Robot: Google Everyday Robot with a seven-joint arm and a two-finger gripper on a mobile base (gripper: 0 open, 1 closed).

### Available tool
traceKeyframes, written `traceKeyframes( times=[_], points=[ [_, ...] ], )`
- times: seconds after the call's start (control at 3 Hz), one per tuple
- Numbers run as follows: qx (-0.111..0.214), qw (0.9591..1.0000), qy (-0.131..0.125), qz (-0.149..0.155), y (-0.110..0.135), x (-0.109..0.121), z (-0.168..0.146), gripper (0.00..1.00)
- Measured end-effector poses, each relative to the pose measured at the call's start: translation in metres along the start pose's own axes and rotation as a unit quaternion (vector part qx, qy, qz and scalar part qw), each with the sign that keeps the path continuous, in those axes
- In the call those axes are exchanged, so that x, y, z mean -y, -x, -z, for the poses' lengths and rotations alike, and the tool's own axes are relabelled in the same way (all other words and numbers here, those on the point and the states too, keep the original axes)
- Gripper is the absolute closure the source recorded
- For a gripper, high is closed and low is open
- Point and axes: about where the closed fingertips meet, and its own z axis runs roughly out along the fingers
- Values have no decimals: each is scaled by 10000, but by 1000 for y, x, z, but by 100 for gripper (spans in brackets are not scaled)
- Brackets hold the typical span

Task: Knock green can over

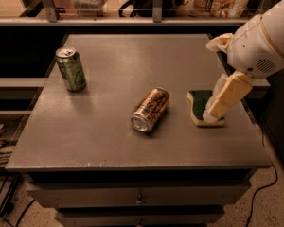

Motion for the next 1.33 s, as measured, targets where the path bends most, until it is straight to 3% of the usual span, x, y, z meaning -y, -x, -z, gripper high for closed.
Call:
traceKeyframes(
  times=[0.33, 0.67, 1.33],
  points=[
    [384, 9988, 314, 54, 36, 11, -30, 0],
    [384, 9988, 314, 55, 36, 10, -30, 0],
    [909, 9953, 221, -262, 72, 38, -63, 0]
  ],
)
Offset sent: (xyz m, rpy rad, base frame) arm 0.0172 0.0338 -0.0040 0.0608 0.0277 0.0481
